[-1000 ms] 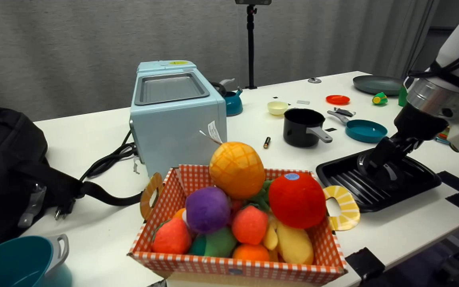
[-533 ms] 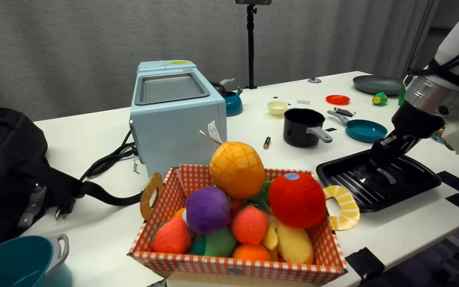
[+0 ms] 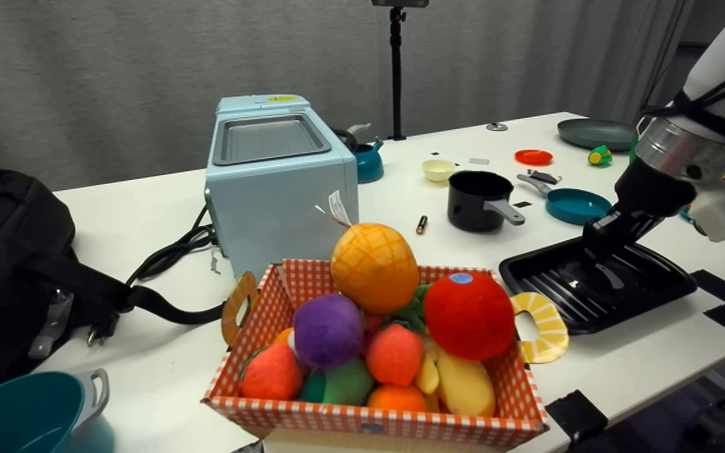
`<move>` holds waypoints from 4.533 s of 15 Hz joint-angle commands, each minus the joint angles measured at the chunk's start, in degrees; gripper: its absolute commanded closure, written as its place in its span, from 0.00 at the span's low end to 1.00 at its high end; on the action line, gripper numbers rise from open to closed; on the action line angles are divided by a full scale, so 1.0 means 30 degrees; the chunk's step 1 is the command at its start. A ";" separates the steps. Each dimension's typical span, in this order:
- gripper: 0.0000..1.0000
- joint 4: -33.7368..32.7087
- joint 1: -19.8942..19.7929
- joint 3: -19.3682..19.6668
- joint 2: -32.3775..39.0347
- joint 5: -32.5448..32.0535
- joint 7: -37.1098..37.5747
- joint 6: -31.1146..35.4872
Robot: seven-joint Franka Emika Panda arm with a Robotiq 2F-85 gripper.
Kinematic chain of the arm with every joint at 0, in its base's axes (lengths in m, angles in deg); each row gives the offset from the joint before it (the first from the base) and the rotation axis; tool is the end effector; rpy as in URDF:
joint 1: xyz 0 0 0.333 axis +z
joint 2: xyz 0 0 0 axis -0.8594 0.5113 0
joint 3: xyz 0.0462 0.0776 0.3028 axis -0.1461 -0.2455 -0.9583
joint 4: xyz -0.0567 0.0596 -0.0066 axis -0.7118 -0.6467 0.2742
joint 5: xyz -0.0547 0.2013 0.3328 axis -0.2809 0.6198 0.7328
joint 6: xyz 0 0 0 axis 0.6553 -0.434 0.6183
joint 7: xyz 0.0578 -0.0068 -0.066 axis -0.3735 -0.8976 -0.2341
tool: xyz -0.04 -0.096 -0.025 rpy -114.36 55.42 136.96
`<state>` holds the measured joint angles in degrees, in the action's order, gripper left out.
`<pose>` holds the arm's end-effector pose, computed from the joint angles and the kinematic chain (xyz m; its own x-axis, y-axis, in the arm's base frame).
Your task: Pick the lid on the tray and put it on the blue pan
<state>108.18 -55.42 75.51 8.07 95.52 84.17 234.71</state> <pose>0.4769 0.0050 0.1453 0.9251 -0.2874 0.2480 -0.2802 -0.9577 -0.0648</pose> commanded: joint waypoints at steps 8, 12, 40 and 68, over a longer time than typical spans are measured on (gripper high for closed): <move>0.95 -0.0287 -0.0381 -0.0375 -0.2016 0.1395 0.0985 -0.2364; 0.95 -0.0644 -0.0573 -0.0348 -0.3773 0.1637 0.1121 -0.4612; 0.95 -0.9967 -0.1012 0.4444 0.4117 -0.1005 0.1313 -0.4731; 0.95 -0.6876 -0.1572 0.4645 0.1946 -0.1285 0.0282 -0.3898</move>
<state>87.89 -60.17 88.50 13.01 92.86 85.45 221.47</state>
